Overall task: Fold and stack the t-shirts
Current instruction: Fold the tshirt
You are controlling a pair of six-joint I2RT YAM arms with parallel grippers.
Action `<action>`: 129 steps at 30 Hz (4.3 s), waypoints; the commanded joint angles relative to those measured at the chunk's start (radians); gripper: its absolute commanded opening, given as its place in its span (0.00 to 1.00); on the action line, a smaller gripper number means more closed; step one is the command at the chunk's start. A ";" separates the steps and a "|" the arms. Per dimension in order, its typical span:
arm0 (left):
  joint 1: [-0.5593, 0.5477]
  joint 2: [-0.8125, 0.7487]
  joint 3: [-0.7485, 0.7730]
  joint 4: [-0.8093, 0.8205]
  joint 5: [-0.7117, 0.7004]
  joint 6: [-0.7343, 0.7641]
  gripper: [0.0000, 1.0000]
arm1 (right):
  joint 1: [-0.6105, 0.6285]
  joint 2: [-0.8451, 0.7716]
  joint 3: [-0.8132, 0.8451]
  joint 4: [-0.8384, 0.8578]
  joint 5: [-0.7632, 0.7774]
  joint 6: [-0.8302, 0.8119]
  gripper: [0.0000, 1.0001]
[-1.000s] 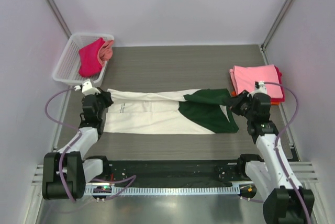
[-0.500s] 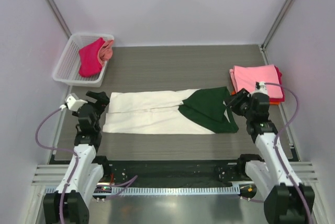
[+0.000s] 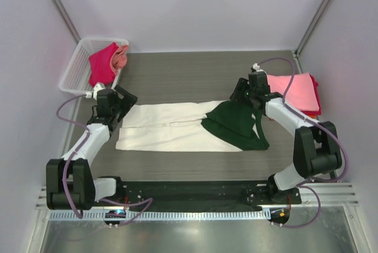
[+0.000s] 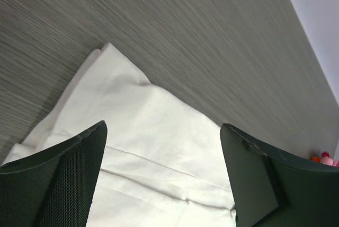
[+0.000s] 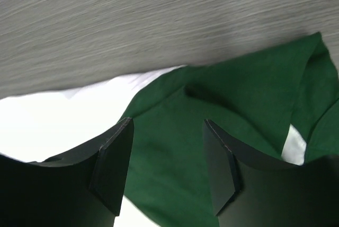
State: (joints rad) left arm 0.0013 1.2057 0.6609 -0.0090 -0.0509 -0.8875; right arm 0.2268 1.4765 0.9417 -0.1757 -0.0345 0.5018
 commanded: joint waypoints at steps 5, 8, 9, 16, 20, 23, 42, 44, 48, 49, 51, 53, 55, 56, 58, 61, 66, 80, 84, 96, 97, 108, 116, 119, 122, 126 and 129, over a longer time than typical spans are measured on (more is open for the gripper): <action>-0.083 0.086 0.094 -0.045 0.065 0.070 0.87 | 0.023 0.174 0.196 -0.096 0.142 -0.061 0.60; -0.084 0.098 0.098 -0.045 0.065 0.085 0.87 | 0.029 0.223 0.233 -0.123 0.143 -0.074 0.57; -0.084 0.098 0.101 -0.045 0.063 0.088 0.87 | 0.032 0.240 0.238 -0.131 0.143 -0.074 0.57; -0.084 0.069 0.100 -0.060 0.062 0.107 0.87 | 0.054 0.262 0.241 -0.137 0.142 -0.074 0.20; -0.084 0.049 0.098 -0.071 0.063 0.114 0.87 | 0.081 0.200 0.207 -0.156 0.127 -0.075 0.01; -0.086 0.043 0.098 -0.074 0.074 0.114 0.86 | 0.127 0.136 0.152 -0.166 0.134 -0.065 0.01; -0.194 0.091 0.120 -0.077 0.118 0.107 0.86 | 0.437 -0.344 -0.271 -0.118 -0.036 0.323 0.52; -0.246 0.086 0.121 -0.078 0.120 0.101 0.86 | 0.436 -0.405 -0.252 -0.177 0.037 0.291 0.59; -0.360 0.078 0.126 -0.077 0.120 0.047 0.87 | 0.411 -0.487 -0.193 -0.329 0.324 0.212 0.65; -0.389 0.081 0.134 -0.077 0.114 0.036 0.87 | 0.395 -0.475 -0.182 -0.337 0.358 0.193 0.65; -0.489 0.095 0.146 -0.075 0.088 0.018 0.87 | 0.323 -0.411 -0.150 -0.338 0.343 0.120 0.64; -0.587 0.123 0.180 -0.074 0.076 0.010 0.87 | 0.231 -0.358 -0.115 -0.332 0.282 0.052 0.62; -0.670 0.181 0.233 -0.074 0.066 0.004 0.87 | 0.172 -0.277 -0.081 -0.309 0.234 0.014 0.62; -0.693 0.204 0.253 -0.074 0.068 0.002 0.87 | 0.133 -0.247 -0.067 -0.297 0.179 -0.018 0.63; -0.757 0.283 0.326 -0.074 0.068 0.037 0.87 | 0.094 -0.170 -0.046 -0.263 0.119 -0.035 0.63; -0.805 0.404 0.408 -0.088 0.094 0.102 0.86 | 0.025 -0.093 -0.055 -0.197 -0.040 -0.036 0.63; -0.817 0.561 0.557 -0.138 0.186 0.165 0.84 | -0.037 -0.079 -0.136 -0.102 -0.250 -0.005 0.62; -0.854 0.657 0.621 -0.109 0.373 0.294 0.74 | -0.053 -0.599 -0.509 -0.209 -0.438 0.110 0.50; -0.892 0.664 0.651 -0.108 0.375 0.334 0.74 | -0.055 -0.683 -0.472 -0.245 -0.349 0.132 0.52; -0.937 0.850 0.864 -0.170 0.316 0.364 0.74 | -0.057 -0.691 -0.310 -0.292 0.016 0.193 0.56; -0.937 0.861 0.878 -0.175 0.316 0.364 0.74 | -0.057 -0.703 -0.310 -0.292 0.030 0.207 0.56; -0.986 0.878 0.846 -0.146 0.411 0.395 0.07 | -0.060 -0.802 -0.291 -0.326 0.289 0.267 0.55; -1.049 0.781 0.734 -0.102 0.436 0.412 0.00 | -0.064 -0.734 -0.277 -0.326 0.291 0.254 0.55; -1.067 0.755 0.683 -0.057 0.474 0.401 0.10 | -0.067 -0.711 -0.285 -0.317 0.282 0.251 0.55; -1.097 0.730 0.642 -0.020 0.479 0.395 0.23 | -0.070 -0.676 -0.293 -0.308 0.260 0.248 0.55; -1.113 0.687 0.602 0.027 0.515 0.331 0.66 | -0.075 -0.645 -0.310 -0.291 0.219 0.235 0.55; -1.110 0.620 0.559 0.067 0.527 0.306 0.69 | -0.076 -0.628 -0.336 -0.271 0.136 0.218 0.55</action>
State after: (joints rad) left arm -1.1069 1.9343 1.2465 -0.0338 0.4290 -0.5415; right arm 0.1547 0.8394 0.6205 -0.4934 0.1722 0.7429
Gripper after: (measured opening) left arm 0.684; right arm 0.550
